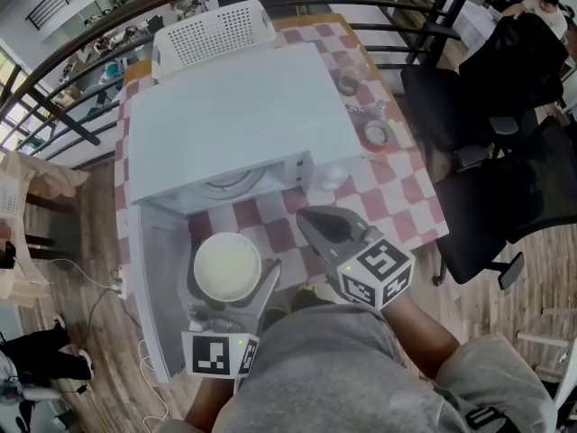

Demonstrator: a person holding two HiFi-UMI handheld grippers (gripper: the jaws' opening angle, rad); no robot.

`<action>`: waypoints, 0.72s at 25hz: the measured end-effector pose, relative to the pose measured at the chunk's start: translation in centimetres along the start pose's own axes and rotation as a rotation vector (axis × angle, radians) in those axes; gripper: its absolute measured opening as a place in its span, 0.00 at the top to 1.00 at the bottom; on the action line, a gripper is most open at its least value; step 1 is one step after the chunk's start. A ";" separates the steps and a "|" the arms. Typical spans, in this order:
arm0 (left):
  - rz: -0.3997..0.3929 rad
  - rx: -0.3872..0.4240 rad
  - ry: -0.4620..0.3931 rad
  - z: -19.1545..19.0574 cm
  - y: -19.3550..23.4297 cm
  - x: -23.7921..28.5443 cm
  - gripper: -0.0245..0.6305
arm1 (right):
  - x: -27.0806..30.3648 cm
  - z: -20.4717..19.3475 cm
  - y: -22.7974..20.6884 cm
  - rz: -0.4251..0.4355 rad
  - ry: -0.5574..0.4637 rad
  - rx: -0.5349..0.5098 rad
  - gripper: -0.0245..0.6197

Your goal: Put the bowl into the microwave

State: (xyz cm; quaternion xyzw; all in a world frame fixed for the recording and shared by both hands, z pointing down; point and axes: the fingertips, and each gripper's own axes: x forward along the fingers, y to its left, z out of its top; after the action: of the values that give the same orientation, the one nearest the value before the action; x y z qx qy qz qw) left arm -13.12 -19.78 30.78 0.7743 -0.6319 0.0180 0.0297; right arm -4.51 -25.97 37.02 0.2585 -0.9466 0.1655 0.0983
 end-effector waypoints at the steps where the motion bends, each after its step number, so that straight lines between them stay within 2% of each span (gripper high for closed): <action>1: 0.006 0.005 0.001 -0.1 -0.1 0.3 0.14 | -0.1 0.0 -0.3 0.005 -0.003 0.002 0.96; 8: 0.056 0.020 0.017 -1.0 0.0 1.5 0.14 | -0.1 -0.3 -2.1 0.025 -0.008 0.020 0.96; 18: 0.111 0.005 0.063 -3.5 2.4 2.7 0.14 | 1.8 -1.5 -1.9 0.055 0.010 0.042 0.96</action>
State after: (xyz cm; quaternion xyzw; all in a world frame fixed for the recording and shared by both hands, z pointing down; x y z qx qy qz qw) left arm -14.89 -22.68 34.55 0.7373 -0.6724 0.0456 0.0465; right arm -4.83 -27.79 39.42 0.2338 -0.9491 0.1894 0.0930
